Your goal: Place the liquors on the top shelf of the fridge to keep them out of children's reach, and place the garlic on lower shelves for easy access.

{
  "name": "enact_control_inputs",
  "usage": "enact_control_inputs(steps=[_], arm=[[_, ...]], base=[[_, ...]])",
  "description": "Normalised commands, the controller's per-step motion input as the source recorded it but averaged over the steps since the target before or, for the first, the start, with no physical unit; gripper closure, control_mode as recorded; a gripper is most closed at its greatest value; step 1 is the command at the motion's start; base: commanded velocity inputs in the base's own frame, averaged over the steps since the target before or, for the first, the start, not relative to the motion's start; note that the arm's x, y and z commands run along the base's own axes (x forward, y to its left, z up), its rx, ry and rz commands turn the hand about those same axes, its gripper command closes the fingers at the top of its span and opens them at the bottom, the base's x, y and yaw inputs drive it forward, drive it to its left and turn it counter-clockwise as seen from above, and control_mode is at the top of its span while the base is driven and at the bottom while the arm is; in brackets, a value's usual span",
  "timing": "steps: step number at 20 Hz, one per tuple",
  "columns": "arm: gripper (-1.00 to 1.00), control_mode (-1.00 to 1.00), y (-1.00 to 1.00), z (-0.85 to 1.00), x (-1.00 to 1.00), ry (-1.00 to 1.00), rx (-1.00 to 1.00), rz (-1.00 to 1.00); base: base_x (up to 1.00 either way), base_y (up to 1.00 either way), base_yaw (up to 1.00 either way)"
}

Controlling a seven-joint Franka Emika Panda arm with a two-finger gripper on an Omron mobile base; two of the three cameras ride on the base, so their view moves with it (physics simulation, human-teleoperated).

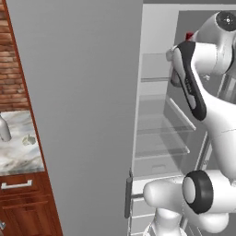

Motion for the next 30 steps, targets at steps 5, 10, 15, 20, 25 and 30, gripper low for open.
enact_control_inputs(steps=[5, 10, 15, 20, 25, 30], arm=[[1.0, -1.0, -0.11, -0.25, 0.51, 0.0, 0.0, 0.0], [1.0, -1.0, -0.05, -0.64, 0.35, -0.03, 0.0, 0.0], [1.0, -1.0, 0.0, -0.64, 0.32, -0.14, 0.0, 0.0], [1.0, -1.0, 0.0, -0.39, 0.24, -0.29, 0.0, 0.0], [1.0, -1.0, 0.0, -0.14, 0.44, -0.24, 0.0, 0.0], [1.0, -1.0, 0.0, 0.01, 0.36, -0.24, 0.01, 0.0]], base=[[0.0, 0.0, 0.0], [0.0, 0.0, 0.0], [0.0, 0.0, 0.0], [0.0, 0.0, 0.0], [0.0, 0.0, 0.0], [0.0, 0.0, 0.0]])
